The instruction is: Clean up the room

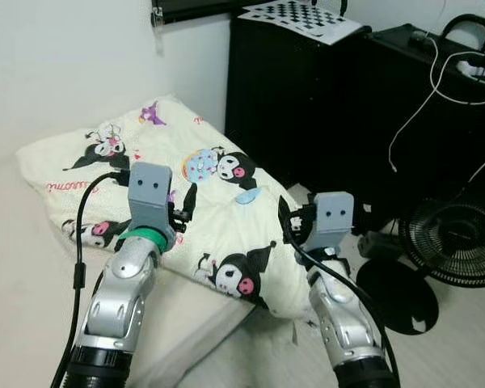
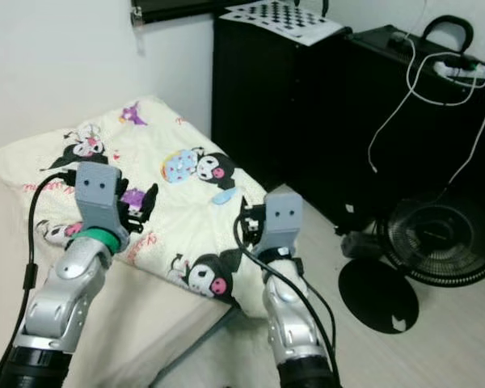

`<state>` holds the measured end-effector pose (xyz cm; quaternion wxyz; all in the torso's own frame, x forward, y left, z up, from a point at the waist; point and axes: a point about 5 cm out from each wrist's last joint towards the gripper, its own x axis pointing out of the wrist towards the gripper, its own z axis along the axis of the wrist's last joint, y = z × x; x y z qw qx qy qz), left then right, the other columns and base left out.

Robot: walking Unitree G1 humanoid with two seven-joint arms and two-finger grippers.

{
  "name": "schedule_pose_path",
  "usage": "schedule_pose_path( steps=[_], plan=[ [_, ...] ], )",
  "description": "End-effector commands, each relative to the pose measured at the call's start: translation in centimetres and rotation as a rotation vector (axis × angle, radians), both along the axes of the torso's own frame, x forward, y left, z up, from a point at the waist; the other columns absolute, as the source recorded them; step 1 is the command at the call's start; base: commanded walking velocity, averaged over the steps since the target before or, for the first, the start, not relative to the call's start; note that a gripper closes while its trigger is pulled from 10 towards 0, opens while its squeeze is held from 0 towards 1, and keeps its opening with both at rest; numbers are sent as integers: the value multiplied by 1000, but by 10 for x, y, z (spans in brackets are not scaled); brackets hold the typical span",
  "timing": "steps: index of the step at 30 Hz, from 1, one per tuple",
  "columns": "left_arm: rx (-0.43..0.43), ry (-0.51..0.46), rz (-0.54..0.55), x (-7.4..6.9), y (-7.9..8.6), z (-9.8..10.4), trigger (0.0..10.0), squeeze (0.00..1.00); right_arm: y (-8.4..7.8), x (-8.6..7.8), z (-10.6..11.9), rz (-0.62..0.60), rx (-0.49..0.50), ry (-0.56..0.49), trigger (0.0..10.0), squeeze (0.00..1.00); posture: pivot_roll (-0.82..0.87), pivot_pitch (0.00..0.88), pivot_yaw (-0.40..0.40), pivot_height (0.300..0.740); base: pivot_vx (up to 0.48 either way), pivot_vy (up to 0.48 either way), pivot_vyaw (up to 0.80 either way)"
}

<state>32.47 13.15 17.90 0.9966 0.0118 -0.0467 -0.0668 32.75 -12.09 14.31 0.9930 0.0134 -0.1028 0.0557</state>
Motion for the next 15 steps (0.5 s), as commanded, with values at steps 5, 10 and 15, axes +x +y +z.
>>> schedule_pose_path(
  steps=[5, 10, 15],
  plan=[
    [-5, 28, 10, 0, 2, -6, 10000, 0, 0, -1, -6, 3, 2, 24, 10000, 0, 13, 59, 6, 740, -311, 0, 0],
    [-7, 36, 26, 1, 4, -7, 10000, 0, 1, -1, -6, 5, 0, 24, 10000, 0, 13, 56, 5, 740, -181, 0, 0],
    [0, 49, 44, 3, 6, -8, 10000, 0, 1, -1, -6, 5, -1, 23, 10000, 0, 12, 55, 6, 740, 0, 0, 0]
  ],
)
